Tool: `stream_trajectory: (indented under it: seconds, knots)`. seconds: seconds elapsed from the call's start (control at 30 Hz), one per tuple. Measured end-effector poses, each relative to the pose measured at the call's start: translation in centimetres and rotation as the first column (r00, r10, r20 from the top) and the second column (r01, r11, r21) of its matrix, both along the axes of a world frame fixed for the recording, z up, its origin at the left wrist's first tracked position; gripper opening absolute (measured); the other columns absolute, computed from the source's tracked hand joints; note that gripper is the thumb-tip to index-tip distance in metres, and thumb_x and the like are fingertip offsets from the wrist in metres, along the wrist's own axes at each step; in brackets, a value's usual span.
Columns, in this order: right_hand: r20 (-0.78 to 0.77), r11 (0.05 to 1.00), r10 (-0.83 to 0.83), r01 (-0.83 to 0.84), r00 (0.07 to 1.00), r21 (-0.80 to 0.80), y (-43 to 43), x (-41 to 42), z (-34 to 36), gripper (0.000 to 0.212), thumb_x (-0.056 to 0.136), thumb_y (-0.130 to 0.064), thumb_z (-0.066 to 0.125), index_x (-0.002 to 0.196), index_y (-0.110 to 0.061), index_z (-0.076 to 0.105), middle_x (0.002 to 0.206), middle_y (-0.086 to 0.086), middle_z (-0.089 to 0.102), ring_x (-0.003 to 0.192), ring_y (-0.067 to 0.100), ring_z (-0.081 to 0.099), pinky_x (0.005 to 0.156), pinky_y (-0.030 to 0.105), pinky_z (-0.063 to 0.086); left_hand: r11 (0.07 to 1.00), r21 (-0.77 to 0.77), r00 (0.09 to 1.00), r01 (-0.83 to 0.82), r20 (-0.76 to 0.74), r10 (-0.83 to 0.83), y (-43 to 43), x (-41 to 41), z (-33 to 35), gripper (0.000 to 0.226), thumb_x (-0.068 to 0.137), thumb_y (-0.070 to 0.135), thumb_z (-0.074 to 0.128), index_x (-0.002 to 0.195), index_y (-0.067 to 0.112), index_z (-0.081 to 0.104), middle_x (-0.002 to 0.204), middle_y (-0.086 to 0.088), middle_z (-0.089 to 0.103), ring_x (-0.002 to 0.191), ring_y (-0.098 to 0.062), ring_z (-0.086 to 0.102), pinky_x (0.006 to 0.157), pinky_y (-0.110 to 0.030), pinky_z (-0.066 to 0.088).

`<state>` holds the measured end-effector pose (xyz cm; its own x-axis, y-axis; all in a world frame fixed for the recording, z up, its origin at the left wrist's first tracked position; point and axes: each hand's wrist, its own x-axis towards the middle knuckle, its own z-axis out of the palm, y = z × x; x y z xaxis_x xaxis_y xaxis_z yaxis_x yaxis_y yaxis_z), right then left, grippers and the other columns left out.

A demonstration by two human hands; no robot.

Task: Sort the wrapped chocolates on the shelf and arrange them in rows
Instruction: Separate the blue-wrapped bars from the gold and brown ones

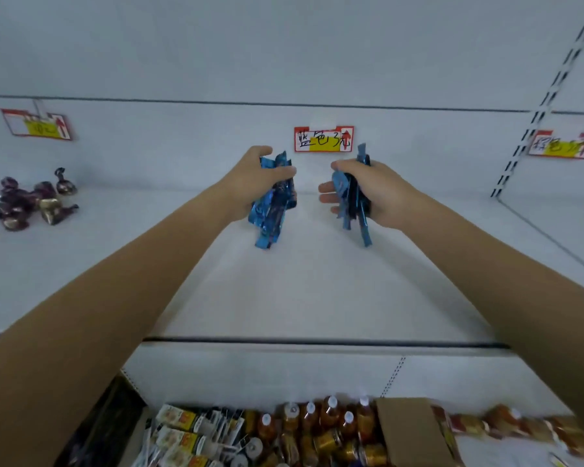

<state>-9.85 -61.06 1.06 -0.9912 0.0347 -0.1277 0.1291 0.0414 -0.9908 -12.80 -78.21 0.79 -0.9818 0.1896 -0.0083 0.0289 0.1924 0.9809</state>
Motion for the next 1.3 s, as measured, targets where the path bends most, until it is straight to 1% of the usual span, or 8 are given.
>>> stream_trajectory:
  seconds: [0.2, 0.3, 0.47, 0.6, 0.73, 0.8, 0.97, 1.3]
  knots:
    - [-0.042, 0.968, 0.015, -0.025, 0.999, -0.248, 0.5, -2.6, -1.6, 0.02, 0.091, -0.013, 0.051, 0.109, -0.01, 0.059, 0.108, 0.01, 0.068, 0.097, 0.02, 0.066, 0.083, 0.033, 0.053, 0.997, 0.058, 0.999, 0.041, -0.014, -0.04, 0.6, -2.1, -1.7, 0.019, 0.089, 0.019, 0.058, 0.106, 0.013, 0.052, 0.094, -0.007, 0.063, 0.074, -0.013, 0.062, 0.065, -0.026, 0.051]
    - [-0.136, 0.967, 0.094, -0.123, 0.986, -0.223, 0.6, -2.8, -1.3, 0.02, 0.088, -0.015, 0.052, 0.107, -0.016, 0.059, 0.112, 0.001, 0.067, 0.112, 0.015, 0.058, 0.091, 0.031, 0.045, 0.988, 0.017, 0.988, 0.155, -0.025, -0.154, 0.2, -2.2, -1.6, 0.013, 0.093, 0.021, 0.047, 0.099, 0.016, 0.058, 0.099, -0.001, 0.061, 0.09, -0.011, 0.059, 0.083, -0.027, 0.046]
    - [-0.173, 0.97, 0.12, -0.152, 0.978, -0.187, 1.8, -2.3, -0.6, 0.029, 0.082, -0.042, 0.049, 0.101, -0.025, 0.063, 0.109, -0.005, 0.069, 0.113, 0.01, 0.054, 0.1, 0.036, 0.031, 0.933, -0.313, 0.969, 0.177, -0.109, -0.221, -0.8, -2.7, -1.3, 0.04, 0.095, 0.021, 0.038, 0.133, 0.029, 0.044, 0.139, 0.011, 0.042, 0.123, -0.004, 0.037, 0.104, -0.027, 0.028]
    - [-0.207, 0.946, 0.157, -0.087, 0.966, 0.313, 2.6, -1.7, -1.5, 0.032, 0.092, -0.037, 0.044, 0.116, -0.025, 0.061, 0.12, -0.013, 0.059, 0.114, 0.005, 0.05, 0.103, 0.031, 0.03, 0.717, -0.692, 0.853, 0.083, -0.323, -0.41, -1.9, -2.2, -1.6, 0.036, 0.097, 0.026, 0.039, 0.132, 0.033, 0.043, 0.14, 0.013, 0.039, 0.122, 0.001, 0.033, 0.107, -0.02, 0.019]
    - [-0.112, 0.496, 0.417, -0.122, 0.902, 0.86, 2.8, -1.6, -3.1, 0.035, 0.095, -0.021, 0.044, 0.129, -0.025, 0.05, 0.131, -0.008, 0.051, 0.114, 0.008, 0.045, 0.089, 0.018, 0.029, 0.469, -0.87, 0.771, 0.154, -0.191, -0.608, -1.2, -2.1, -3.1, 0.044, 0.098, 0.031, 0.035, 0.142, 0.025, 0.031, 0.15, 0.006, 0.027, 0.138, -0.011, 0.023, 0.104, -0.016, 0.012]
    - [-0.078, 0.42, 0.457, -0.138, 0.886, 0.897, 2.8, -1.5, -3.3, 0.036, 0.093, -0.018, 0.048, 0.128, -0.028, 0.05, 0.134, -0.006, 0.05, 0.118, 0.008, 0.044, 0.089, 0.015, 0.028, 0.436, -0.876, 0.781, 0.205, -0.123, -0.613, -1.1, -2.2, -3.1, 0.043, 0.097, 0.031, 0.039, 0.14, 0.025, 0.035, 0.148, 0.004, 0.032, 0.135, -0.012, 0.026, 0.098, -0.014, 0.016]
    - [-0.091, 0.543, 0.463, -0.201, 0.882, 0.816, 2.8, -0.7, -2.5, 0.016, 0.088, -0.017, 0.054, 0.097, -0.03, 0.058, 0.127, -0.008, 0.054, 0.115, 0.007, 0.047, 0.092, 0.02, 0.031, 0.53, -0.81, 0.769, 0.251, -0.165, -0.617, -1.9, -1.6, -2.4, 0.033, 0.089, 0.033, 0.055, 0.121, 0.036, 0.049, 0.142, 0.005, 0.036, 0.127, -0.005, 0.031, 0.098, -0.019, 0.022]
    - [-0.192, 0.33, 0.511, 0.015, 0.838, 0.944, 1.9, -1.1, -3.8, 0.046, 0.092, -0.034, 0.049, 0.136, -0.022, 0.043, 0.139, 0.006, 0.045, 0.129, 0.019, 0.036, 0.105, 0.03, 0.025, 0.378, -0.921, 0.754, -0.088, -0.31, -0.58, -2.4, -2.5, -3.0, 0.055, 0.087, 0.057, 0.03, 0.133, 0.031, 0.046, 0.152, 0.002, 0.024, 0.138, -0.018, 0.023, 0.111, -0.044, 0.02]
